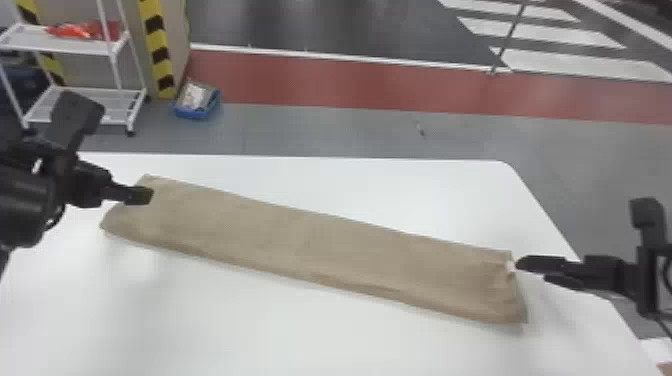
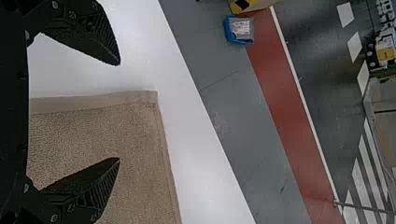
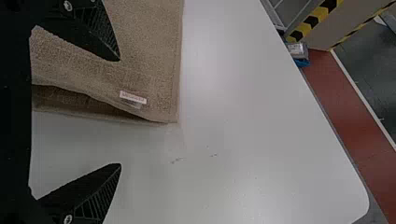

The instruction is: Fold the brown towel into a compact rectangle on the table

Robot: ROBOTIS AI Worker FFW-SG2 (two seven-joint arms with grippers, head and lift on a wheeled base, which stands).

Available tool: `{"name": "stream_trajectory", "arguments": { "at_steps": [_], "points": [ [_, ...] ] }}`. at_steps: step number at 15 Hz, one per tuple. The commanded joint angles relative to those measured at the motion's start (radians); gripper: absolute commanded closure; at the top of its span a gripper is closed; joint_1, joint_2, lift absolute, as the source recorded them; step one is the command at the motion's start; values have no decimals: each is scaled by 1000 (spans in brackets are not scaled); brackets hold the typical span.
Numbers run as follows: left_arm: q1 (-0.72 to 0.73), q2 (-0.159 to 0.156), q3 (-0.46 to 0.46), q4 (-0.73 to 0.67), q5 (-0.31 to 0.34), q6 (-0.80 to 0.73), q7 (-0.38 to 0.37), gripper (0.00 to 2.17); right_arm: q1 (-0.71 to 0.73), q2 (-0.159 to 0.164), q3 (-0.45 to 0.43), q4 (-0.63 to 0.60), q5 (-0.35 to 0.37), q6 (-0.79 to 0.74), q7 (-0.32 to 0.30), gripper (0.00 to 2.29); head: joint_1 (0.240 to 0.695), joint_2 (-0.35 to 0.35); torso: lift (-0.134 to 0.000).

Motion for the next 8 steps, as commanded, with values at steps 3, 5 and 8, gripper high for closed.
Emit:
{"name": "stream_trajectory", "arguments": {
  "at_steps": [3, 5, 8],
  "points": [
    [-80, -2, 7, 145, 60, 27, -1, 205, 7, 0, -3, 2, -1, -5, 0, 73, 695, -186, -124],
    [-106, -5, 7, 188, 69, 27, 0, 205, 7, 0, -3, 2, -1, -8, 0, 73, 695, -184, -124],
    [-155, -3, 9, 258, 112, 67, -9, 205, 8, 0, -3, 3, -1, -11, 0, 73, 695, -184, -124]
  ]
}}
